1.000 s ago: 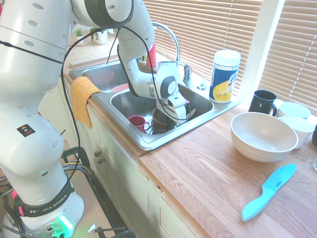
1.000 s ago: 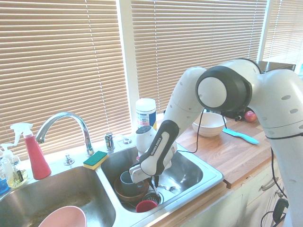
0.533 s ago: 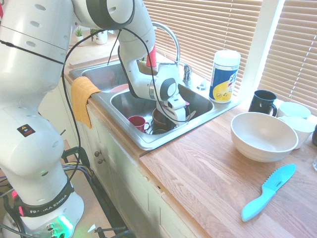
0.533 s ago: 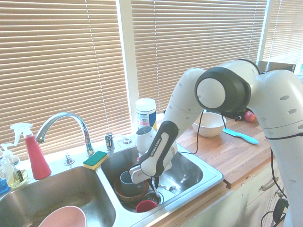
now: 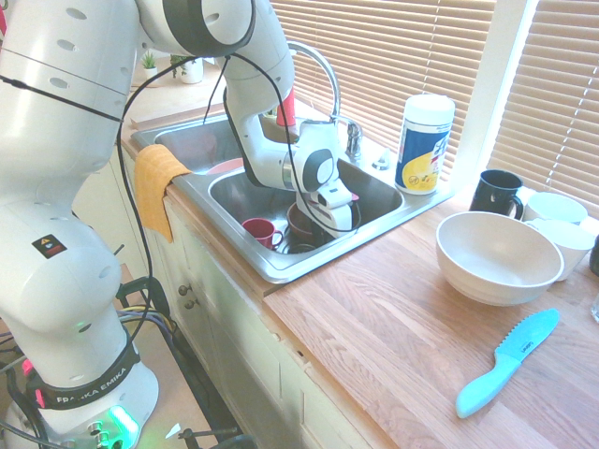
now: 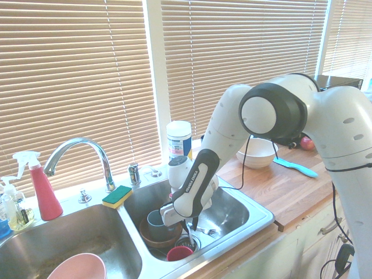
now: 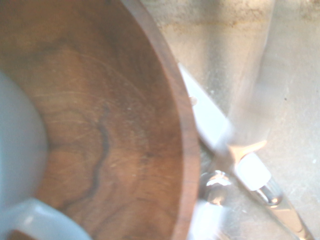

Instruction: Put the knife into the sink

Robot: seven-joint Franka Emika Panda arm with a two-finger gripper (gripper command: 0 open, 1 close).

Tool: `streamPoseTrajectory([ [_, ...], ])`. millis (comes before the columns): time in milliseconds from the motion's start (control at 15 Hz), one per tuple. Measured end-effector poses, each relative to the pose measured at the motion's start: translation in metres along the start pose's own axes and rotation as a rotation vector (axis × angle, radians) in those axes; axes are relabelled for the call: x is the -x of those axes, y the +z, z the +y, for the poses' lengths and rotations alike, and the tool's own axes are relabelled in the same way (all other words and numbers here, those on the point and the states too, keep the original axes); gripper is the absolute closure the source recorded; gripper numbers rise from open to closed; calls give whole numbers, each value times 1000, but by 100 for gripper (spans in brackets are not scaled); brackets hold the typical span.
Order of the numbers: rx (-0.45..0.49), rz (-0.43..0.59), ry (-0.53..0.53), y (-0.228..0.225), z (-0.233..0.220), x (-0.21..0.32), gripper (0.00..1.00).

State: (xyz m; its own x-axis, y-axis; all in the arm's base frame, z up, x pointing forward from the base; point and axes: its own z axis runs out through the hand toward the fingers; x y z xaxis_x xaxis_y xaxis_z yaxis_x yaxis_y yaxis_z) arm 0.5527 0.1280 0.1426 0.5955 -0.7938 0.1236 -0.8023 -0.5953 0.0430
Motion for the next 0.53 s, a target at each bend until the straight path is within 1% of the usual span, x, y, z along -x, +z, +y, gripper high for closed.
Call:
streamPoseTrajectory([
  [200, 4, 3, -1, -1, 3, -2, 0],
  [333, -8, 6, -7, -13, 5, 0, 0],
  [533, -86, 30, -13, -73, -2, 0, 0],
])
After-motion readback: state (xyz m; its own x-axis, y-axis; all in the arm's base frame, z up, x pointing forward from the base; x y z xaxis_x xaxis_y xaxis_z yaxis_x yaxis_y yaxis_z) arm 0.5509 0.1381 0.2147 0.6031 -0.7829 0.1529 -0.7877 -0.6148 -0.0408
